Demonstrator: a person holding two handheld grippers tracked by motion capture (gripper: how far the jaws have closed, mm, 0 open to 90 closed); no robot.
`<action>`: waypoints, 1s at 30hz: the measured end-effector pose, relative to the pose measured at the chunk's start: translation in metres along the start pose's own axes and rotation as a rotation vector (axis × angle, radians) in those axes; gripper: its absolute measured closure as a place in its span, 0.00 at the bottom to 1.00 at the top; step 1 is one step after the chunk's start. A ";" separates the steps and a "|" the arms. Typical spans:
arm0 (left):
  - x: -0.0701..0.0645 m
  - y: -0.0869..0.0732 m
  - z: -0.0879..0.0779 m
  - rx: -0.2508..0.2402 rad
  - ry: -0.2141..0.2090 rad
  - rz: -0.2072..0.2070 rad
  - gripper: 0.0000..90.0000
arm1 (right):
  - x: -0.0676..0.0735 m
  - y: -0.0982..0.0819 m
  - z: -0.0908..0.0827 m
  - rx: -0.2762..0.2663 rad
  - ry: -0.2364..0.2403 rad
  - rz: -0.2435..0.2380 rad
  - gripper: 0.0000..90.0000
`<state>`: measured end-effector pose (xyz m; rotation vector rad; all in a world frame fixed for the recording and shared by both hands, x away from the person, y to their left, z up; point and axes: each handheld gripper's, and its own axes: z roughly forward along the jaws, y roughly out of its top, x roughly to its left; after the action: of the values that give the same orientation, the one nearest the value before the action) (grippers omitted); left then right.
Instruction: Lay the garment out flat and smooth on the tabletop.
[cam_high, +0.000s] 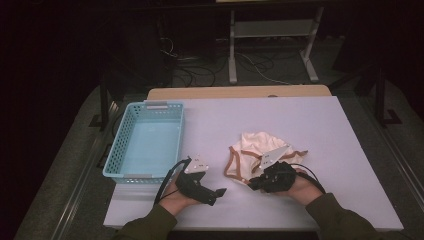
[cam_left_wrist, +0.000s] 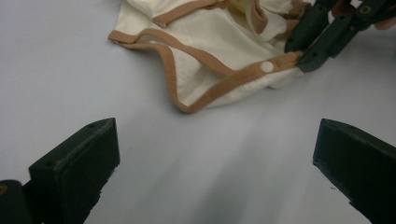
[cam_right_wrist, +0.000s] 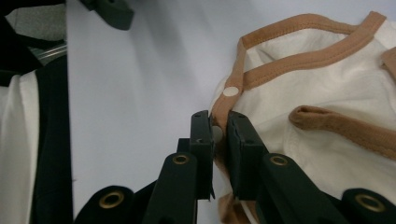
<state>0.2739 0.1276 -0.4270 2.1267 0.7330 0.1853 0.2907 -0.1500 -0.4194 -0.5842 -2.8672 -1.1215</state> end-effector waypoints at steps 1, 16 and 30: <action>0.000 0.000 0.000 -0.002 -0.001 -0.001 0.00 | 0.002 -0.001 -0.001 0.001 0.006 -0.003 0.89; 0.000 0.000 0.002 -0.011 -0.037 0.007 0.00 | 0.019 -0.012 -0.005 0.013 0.045 -0.027 0.89; -0.003 0.003 0.003 -0.027 -0.079 0.017 0.17 | 0.015 -0.021 -0.022 -0.056 -0.031 0.077 0.61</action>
<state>0.2743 0.1223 -0.4263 2.1030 0.6634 0.1190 0.2661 -0.1738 -0.4147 -0.7137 -2.8198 -1.1950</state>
